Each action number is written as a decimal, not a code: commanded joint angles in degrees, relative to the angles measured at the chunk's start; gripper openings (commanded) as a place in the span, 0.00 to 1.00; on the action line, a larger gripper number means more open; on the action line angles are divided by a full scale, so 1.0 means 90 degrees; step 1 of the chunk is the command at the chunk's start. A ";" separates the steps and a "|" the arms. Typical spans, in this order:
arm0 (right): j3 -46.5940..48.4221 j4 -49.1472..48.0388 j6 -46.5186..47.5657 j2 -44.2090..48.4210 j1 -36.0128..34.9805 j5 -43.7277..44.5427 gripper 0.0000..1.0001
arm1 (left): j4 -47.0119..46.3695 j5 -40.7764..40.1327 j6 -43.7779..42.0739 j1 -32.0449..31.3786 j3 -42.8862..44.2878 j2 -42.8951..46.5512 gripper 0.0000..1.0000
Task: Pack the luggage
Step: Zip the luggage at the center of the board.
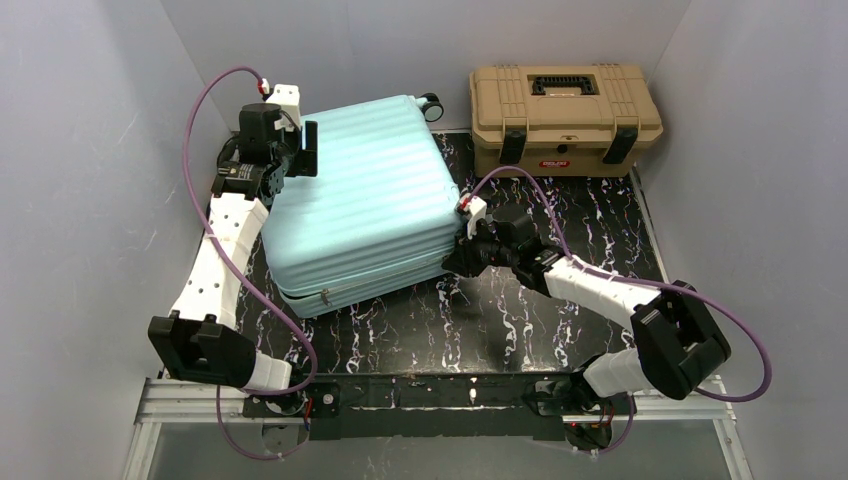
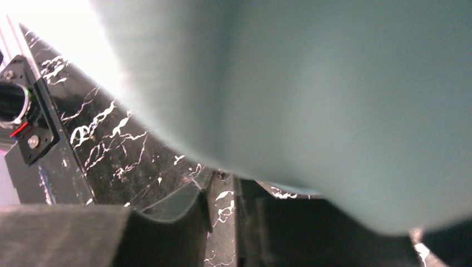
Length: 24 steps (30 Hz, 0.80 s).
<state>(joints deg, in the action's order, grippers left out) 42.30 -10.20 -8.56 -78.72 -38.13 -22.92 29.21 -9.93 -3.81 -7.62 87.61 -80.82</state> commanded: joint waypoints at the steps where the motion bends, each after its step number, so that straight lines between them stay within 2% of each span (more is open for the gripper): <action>1: 0.0271 -0.1001 0.0115 -0.0125 -0.0069 0.0573 0.15 | 0.0102 0.0100 0.0078 -0.0003 0.0073 0.0211 0.70; 3: 0.0312 -0.0996 0.0130 -0.0123 -0.0060 0.0707 0.01 | 0.0113 0.0175 0.0106 -0.0003 0.0098 0.0242 0.70; 7: 0.0363 -0.0845 0.0179 -0.0104 0.0000 0.0943 0.01 | 0.0047 0.1034 0.0103 -0.0004 0.0091 0.0498 0.69; 11: 0.0350 -0.0488 0.0256 0.0035 0.0265 0.1089 0.01 | -0.0669 0.2764 0.0295 -0.0011 -0.0415 0.1229 0.70; 15: 0.0311 -0.0223 0.0474 0.0117 0.0468 0.1141 0.01 | -0.0635 0.4004 0.0730 -0.0178 -0.0566 0.1239 0.68; 20: 0.0319 -0.0012 0.0707 0.0178 0.0700 0.1090 0.01 | -0.0514 0.4728 0.0462 -0.0696 -0.1345 0.1201 0.64; 24: 0.0263 0.0078 0.0926 0.0235 0.0858 0.0958 0.01 | -0.0271 0.4689 -0.0164 -0.1086 -0.1767 0.1267 0.62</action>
<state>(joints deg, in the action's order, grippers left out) 42.68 -9.23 -4.25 -78.63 -33.56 -19.68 23.22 27.97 -0.86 -14.68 75.02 -69.54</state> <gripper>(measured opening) 0.033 0.627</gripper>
